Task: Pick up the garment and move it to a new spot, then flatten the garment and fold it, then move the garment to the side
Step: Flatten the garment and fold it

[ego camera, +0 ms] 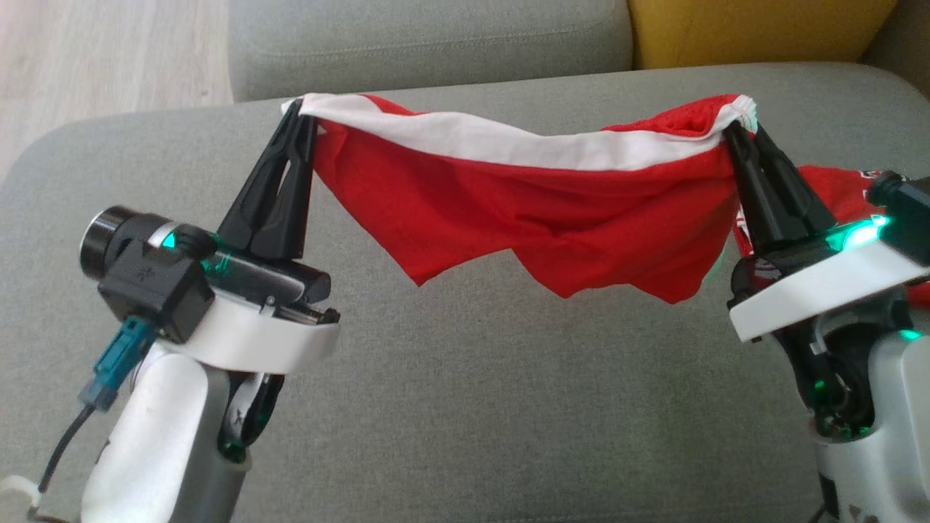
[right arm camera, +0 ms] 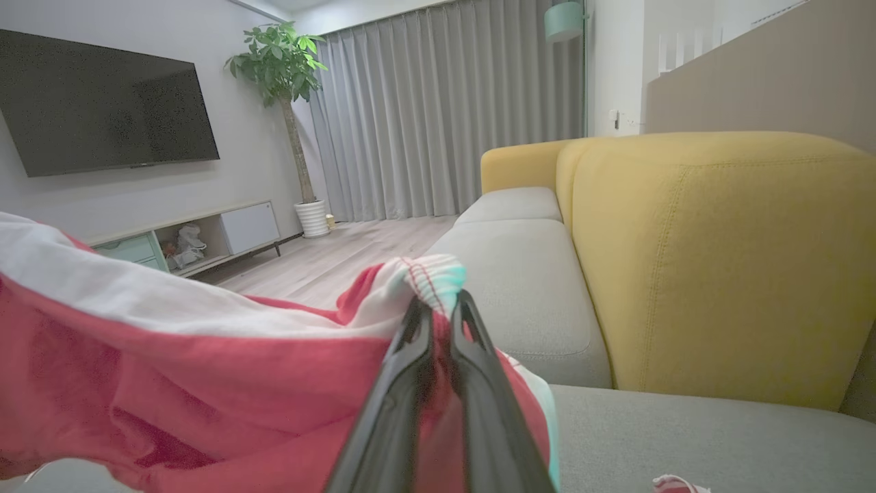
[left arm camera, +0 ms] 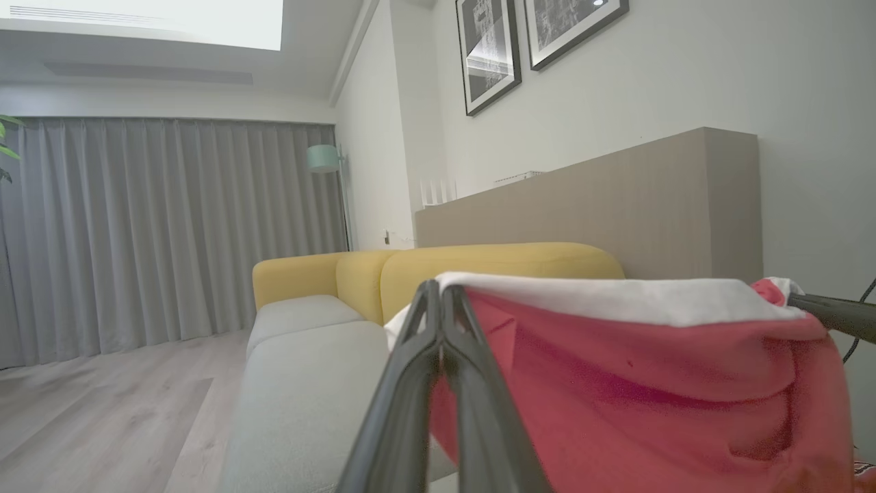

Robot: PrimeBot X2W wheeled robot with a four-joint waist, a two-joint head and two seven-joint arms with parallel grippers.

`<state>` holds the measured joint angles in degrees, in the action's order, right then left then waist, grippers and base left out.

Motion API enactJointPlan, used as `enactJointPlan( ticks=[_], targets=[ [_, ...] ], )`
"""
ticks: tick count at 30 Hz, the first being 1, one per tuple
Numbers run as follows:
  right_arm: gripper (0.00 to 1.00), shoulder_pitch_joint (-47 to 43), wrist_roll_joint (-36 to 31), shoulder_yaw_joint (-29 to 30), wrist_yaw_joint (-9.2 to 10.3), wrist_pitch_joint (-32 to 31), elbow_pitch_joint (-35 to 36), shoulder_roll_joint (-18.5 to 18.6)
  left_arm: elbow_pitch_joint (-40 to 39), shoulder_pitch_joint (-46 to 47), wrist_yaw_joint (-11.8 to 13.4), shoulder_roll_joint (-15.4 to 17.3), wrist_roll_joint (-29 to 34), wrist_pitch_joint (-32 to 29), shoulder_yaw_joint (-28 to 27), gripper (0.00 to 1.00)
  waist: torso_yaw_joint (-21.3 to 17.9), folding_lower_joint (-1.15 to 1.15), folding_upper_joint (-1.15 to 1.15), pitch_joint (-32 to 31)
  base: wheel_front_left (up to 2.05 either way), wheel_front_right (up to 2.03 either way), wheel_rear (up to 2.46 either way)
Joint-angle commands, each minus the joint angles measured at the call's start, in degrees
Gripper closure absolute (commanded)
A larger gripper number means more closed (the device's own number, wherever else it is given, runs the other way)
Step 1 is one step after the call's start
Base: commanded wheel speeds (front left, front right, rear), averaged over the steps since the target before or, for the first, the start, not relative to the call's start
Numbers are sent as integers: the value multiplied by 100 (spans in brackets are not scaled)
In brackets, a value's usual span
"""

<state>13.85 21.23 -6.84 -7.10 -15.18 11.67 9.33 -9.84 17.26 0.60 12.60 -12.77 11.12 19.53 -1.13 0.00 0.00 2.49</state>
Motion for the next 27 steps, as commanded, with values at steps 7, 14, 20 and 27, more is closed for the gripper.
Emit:
enactJointPlan(
  ticks=[7, 14, 20, 27],
  targets=[
    [100, -160, 200, -122, -39, 20, -254, -250, 277, -92, -17, 35, -285, -93, -81, 100, 43, 0, 0, 295, 0, 0, 0],
    [100, -608, 431, -341, -39, 495, -1290, -535, 1762, -422, -170, -228, -654, 170, 0, 100, 39, 0, 0, 689, 0, 0, 0],
    [87, -491, 523, -484, -39, 952, -2264, -611, 2869, -297, -414, -383, -804, 291, 83, 100, -4, 0, 0, 864, 0, 0, 0],
    [0, -289, 481, -635, -39, 1351, -2644, -622, 3384, -227, -548, -475, -906, 353, 115, 0, -2, 0, 0, 880, 0, 0, 0]
  ],
)
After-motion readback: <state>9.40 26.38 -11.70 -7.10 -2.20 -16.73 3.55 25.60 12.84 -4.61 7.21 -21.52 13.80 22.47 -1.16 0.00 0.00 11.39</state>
